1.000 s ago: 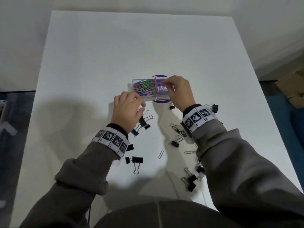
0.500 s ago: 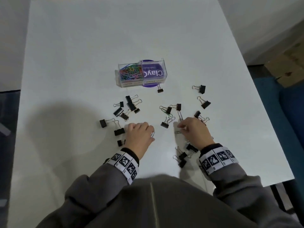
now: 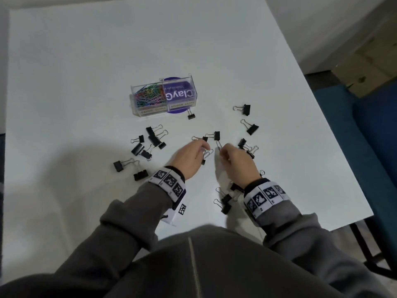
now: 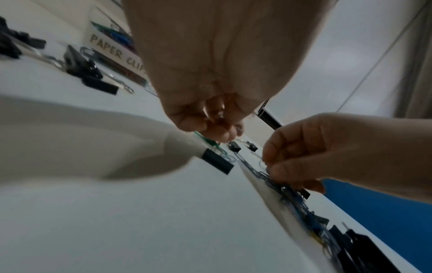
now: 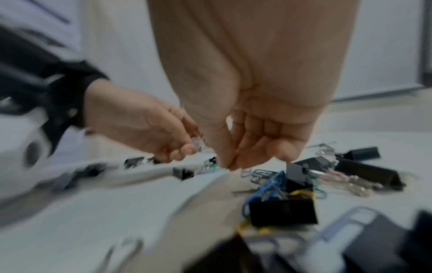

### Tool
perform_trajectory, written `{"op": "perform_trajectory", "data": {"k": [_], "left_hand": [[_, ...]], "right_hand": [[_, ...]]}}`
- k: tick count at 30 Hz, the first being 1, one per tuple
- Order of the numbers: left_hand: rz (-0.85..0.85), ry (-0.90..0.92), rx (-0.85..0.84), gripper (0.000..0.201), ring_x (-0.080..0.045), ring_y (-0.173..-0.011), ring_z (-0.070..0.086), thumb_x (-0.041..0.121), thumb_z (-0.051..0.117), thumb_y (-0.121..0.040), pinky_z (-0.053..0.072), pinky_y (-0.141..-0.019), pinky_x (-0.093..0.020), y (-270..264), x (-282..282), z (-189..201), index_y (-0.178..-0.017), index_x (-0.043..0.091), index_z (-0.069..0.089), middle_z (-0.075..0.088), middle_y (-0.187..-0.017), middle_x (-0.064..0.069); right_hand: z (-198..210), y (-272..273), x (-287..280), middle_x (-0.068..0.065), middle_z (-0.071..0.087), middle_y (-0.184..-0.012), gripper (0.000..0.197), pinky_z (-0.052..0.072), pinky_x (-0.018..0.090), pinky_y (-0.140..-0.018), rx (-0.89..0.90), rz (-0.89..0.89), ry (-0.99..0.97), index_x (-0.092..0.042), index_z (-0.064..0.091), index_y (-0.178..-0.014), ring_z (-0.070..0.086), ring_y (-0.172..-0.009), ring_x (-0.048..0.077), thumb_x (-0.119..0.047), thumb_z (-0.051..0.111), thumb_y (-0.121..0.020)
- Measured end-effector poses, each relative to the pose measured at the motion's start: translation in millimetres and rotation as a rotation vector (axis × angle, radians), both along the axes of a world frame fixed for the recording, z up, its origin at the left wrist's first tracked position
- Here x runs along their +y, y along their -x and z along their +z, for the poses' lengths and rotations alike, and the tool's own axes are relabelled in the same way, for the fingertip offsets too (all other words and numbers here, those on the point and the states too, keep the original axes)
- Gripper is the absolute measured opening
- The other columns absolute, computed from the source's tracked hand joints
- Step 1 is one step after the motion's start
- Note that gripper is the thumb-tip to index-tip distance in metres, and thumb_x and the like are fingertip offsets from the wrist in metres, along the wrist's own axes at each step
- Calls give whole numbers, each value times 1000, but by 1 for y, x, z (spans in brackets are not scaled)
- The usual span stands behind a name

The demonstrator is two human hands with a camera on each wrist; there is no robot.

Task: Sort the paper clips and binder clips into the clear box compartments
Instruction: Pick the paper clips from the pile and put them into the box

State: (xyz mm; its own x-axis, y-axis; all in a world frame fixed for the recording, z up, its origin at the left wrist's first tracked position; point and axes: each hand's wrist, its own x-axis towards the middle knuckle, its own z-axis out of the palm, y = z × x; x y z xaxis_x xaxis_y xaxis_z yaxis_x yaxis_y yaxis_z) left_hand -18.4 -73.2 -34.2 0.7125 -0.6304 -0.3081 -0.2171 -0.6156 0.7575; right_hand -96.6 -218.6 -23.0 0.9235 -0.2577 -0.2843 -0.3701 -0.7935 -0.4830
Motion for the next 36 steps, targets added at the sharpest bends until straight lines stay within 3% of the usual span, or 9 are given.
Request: {"op": "perform_trajectory", "data": {"k": [4, 7, 11, 15, 18, 21, 27, 31, 36], "left_hand": [[30, -78, -70, 17, -23, -90, 56, 25, 41, -92, 46, -82, -37, 0, -16, -2, -90, 14, 55, 53, -93, 0], [-89, -205, -261, 22, -21, -89, 54, 38, 51, -89, 45, -80, -34, 4, -13, -10, -92, 16, 53, 56, -97, -1], [-174, -394, -485, 18, -24, -91, 54, 33, 50, -90, 39, -80, -35, 4, 6, -14, -95, 16, 53, 58, -98, -2], [-155, -461, -606, 20, -23, -65, 57, 26, 75, -72, 43, -60, -32, 6, 24, -12, -73, 15, 58, 59, -71, -1], [-151, -368, -507, 19, -24, -90, 55, 33, 54, -90, 37, -79, -34, 1, 16, -4, -94, 15, 58, 60, -94, -1], [-156, -371, -537, 24, -22, -106, 50, 35, 44, -94, 32, -89, -33, -2, 7, -6, -108, 18, 55, 58, -111, 1], [-181, -464, -482, 25, -22, -105, 49, 36, 44, -94, 29, -88, -32, 1, 12, -9, -104, 18, 58, 60, -106, 0], [-221, -456, -446, 26, -22, -107, 47, 36, 42, -95, 29, -88, -32, 5, 16, -11, -105, 16, 56, 58, -109, -1], [-83, -179, -324, 22, -20, -100, 49, 35, 47, -93, 30, -86, -29, -3, 24, 6, -99, 16, 58, 58, -101, 1]], "right_hand": [[3, -19, -7, 7, 69, -95, 12, 52, 37, -79, -44, -280, -127, -12, 62, -96, 63, -88, 25, -17, 58, -87], [-1, -29, -2, 8, 68, -98, 17, 49, 34, -77, 68, -220, -56, -12, 62, -100, 62, -93, 27, -21, 55, -88], [-2, -33, -1, 11, 68, -98, 15, 46, 34, -74, 102, -163, 55, -11, 64, -92, 59, -97, 31, -22, 55, -88], [-3, -29, 0, 15, 65, -97, 4, 46, 35, -73, 108, -145, -21, -10, 60, -81, 58, -96, 33, -11, 56, -84], [-2, -28, 4, 15, 67, -95, 10, 49, 38, -76, 65, -119, -48, -6, 58, -93, 61, -90, 33, -8, 55, -84], [0, -33, 13, 10, 70, -92, 15, 50, 33, -77, 3, -87, -156, -10, 63, -96, 61, -82, 25, -10, 63, -81], [-2, -50, 24, 12, 70, -92, 21, 51, 38, -77, -33, -27, -84, -16, 70, -95, 58, -93, 29, -7, 57, -81], [-5, -52, 25, 13, 68, -85, 18, 50, 37, -73, -27, -42, -40, -13, 68, -84, 55, -93, 31, -4, 54, -78], [-1, -53, 27, 12, 70, -85, 15, 51, 33, -72, 1, -33, -105, -8, 69, -81, 62, -84, 27, 0, 58, -77]]}}
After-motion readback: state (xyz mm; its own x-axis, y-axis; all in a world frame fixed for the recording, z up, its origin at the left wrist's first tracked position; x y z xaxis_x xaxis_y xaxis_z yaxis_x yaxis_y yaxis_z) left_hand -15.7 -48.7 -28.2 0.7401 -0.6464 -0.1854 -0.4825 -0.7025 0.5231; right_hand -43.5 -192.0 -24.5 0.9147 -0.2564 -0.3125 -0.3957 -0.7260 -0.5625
